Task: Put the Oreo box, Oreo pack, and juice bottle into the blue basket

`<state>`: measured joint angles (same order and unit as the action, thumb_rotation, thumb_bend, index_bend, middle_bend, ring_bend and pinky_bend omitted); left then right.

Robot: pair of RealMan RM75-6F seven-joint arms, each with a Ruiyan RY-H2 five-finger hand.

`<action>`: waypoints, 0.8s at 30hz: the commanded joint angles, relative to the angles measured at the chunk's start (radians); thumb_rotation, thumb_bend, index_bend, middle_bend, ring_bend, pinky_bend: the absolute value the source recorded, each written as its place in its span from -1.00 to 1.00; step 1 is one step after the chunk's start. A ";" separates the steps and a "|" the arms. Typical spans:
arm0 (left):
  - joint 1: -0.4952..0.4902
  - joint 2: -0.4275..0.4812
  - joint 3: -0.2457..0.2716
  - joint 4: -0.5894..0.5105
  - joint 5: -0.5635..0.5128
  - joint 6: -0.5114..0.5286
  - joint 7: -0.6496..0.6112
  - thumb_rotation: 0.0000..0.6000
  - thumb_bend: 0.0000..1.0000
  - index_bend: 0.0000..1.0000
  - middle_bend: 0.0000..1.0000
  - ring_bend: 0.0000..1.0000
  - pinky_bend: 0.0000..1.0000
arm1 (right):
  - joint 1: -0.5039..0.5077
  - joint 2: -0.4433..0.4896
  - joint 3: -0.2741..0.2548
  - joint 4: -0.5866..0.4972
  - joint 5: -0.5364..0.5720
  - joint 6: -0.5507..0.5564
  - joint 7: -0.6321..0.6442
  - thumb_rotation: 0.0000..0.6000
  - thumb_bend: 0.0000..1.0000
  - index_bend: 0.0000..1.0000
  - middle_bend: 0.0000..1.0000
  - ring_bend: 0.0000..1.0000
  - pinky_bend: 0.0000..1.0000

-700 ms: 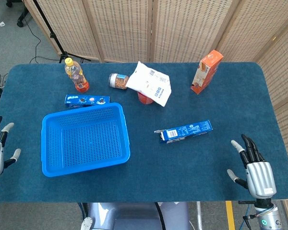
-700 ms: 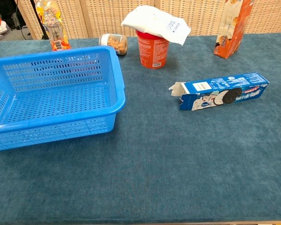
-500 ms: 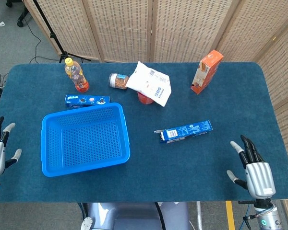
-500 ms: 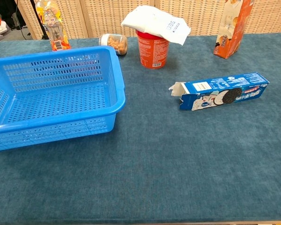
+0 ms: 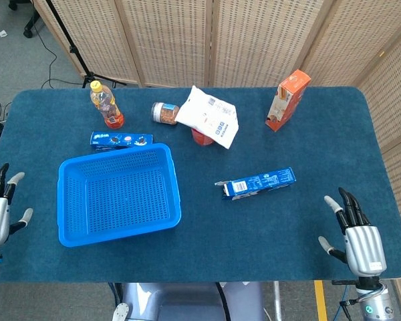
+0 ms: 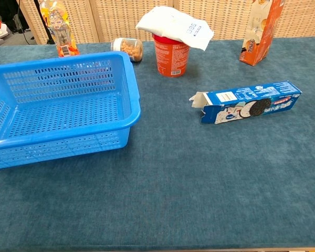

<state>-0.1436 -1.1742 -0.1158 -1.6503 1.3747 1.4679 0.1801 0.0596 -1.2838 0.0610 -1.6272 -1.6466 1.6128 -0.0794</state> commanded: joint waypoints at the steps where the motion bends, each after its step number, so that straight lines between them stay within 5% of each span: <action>1: -0.001 0.007 -0.005 -0.001 -0.015 -0.009 -0.013 1.00 -0.47 -0.62 -1.00 -1.00 -0.84 | 0.005 -0.005 0.001 0.002 0.009 -0.012 0.010 1.00 -0.58 -0.69 -1.00 -1.00 -0.37; 9: -0.005 0.029 -0.007 -0.010 -0.035 -0.038 -0.047 1.00 -0.46 -0.83 -1.00 -1.00 -0.84 | 0.079 0.011 0.038 -0.039 0.027 -0.111 -0.006 1.00 -0.58 -0.69 -1.00 -1.00 -0.37; 12: -0.004 0.039 -0.007 -0.018 -0.035 -0.040 -0.058 1.00 -0.46 -0.92 -1.00 -1.00 -0.84 | 0.129 0.030 0.052 -0.070 0.031 -0.182 -0.058 1.00 -0.59 -0.84 -1.00 -1.00 -0.44; 15: -0.004 0.045 -0.008 -0.020 -0.039 -0.043 -0.068 1.00 -0.46 -0.93 -1.00 -1.00 -0.86 | 0.178 0.056 0.056 -0.107 0.059 -0.280 -0.118 1.00 -0.61 -1.00 -1.00 -1.00 -0.58; 24: -0.007 0.063 -0.012 -0.022 -0.057 -0.065 -0.101 1.00 -0.46 -0.93 -1.00 -1.00 -0.89 | 0.287 0.066 0.091 -0.124 0.154 -0.450 -0.249 1.00 -0.64 -1.00 -1.00 -1.00 -0.66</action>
<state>-0.1497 -1.1121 -0.1268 -1.6727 1.3187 1.4041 0.0806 0.3327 -1.2183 0.1433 -1.7532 -1.5042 1.1786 -0.3137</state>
